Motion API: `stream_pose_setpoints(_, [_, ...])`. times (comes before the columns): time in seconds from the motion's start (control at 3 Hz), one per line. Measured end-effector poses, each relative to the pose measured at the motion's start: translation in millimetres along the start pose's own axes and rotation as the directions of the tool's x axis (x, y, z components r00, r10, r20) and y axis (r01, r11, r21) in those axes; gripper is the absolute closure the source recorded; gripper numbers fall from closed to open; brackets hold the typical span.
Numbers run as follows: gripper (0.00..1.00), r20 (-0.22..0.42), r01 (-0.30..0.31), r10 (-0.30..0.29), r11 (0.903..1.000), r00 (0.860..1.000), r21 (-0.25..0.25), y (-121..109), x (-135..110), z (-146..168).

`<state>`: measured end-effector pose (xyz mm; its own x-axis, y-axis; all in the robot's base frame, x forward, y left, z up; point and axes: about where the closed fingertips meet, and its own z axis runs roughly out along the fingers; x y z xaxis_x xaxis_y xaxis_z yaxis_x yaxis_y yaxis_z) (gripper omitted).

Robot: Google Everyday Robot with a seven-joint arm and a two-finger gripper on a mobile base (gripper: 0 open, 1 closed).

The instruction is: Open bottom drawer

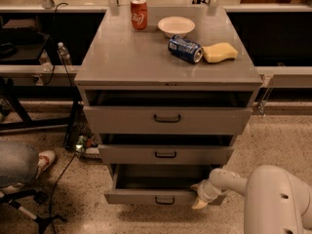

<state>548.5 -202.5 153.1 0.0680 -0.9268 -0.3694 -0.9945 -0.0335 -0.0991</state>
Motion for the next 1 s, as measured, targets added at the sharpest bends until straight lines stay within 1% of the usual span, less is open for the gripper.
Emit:
stream_pose_setpoints(0.33, [0.00, 0.002, 0.000, 0.000, 1.0000, 1.000, -0.004, 1.9, -0.8, 2.0])
stream_pose_setpoints(1.0, [0.00, -0.002, -0.017, 0.017, 0.9998, 1.000, 0.006, 28.5, 5.4, -4.8])
